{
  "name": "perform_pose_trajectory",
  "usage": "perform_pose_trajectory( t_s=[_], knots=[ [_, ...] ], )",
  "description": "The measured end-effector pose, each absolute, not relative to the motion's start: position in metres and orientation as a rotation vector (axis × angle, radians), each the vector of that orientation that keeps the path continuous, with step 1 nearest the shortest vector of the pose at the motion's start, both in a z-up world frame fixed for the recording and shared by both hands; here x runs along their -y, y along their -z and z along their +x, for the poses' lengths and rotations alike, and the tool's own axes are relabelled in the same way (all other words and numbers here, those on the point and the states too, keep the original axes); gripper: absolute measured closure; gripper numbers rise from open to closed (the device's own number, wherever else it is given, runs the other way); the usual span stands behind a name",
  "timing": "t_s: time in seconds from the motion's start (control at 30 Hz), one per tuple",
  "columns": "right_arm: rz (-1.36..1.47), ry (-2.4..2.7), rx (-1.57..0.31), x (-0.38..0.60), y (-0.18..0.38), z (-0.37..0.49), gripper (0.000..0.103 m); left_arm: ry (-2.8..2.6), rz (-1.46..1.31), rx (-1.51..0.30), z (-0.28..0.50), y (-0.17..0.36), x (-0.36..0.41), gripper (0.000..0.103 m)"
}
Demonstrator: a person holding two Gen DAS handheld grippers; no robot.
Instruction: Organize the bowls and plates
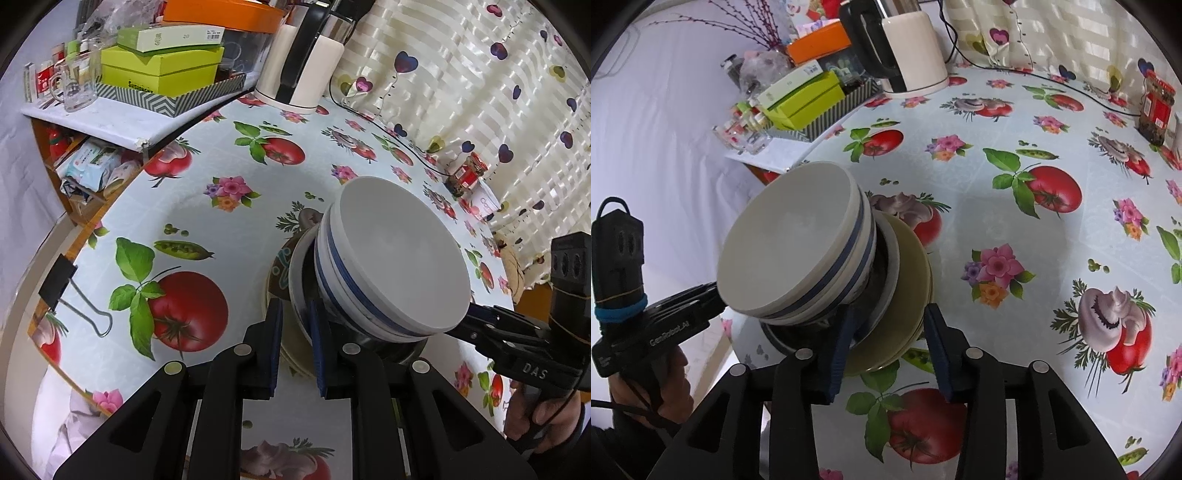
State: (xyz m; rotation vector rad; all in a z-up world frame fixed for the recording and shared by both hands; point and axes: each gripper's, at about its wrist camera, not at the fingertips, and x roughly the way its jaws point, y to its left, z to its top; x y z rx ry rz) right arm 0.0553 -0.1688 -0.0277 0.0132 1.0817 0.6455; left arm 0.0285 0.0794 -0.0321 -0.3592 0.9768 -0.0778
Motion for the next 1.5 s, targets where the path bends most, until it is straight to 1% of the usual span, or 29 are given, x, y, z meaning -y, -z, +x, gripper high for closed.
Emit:
perform_pose_trajectory(
  t_s=[0.27,0.93,1.5],
  knots=[
    [-0.022,-0.66,-1.05,0.167,0.018,0.039,0.055,0.031,-0.337,-0.953,0.015,0.024,-0.08,0.087],
    [-0.163,-0.644,-0.948,0.165,0.001,-0.014,0.04,0.012,-0.214,-0.935,-0.022,0.006,-0.044,0.087],
    [-0.208,-0.631,-0.935,0.16,0.003,-0.029,0.035,0.0,-0.174,-0.96,-0.025,0.014,-0.034,0.087]
  ],
)
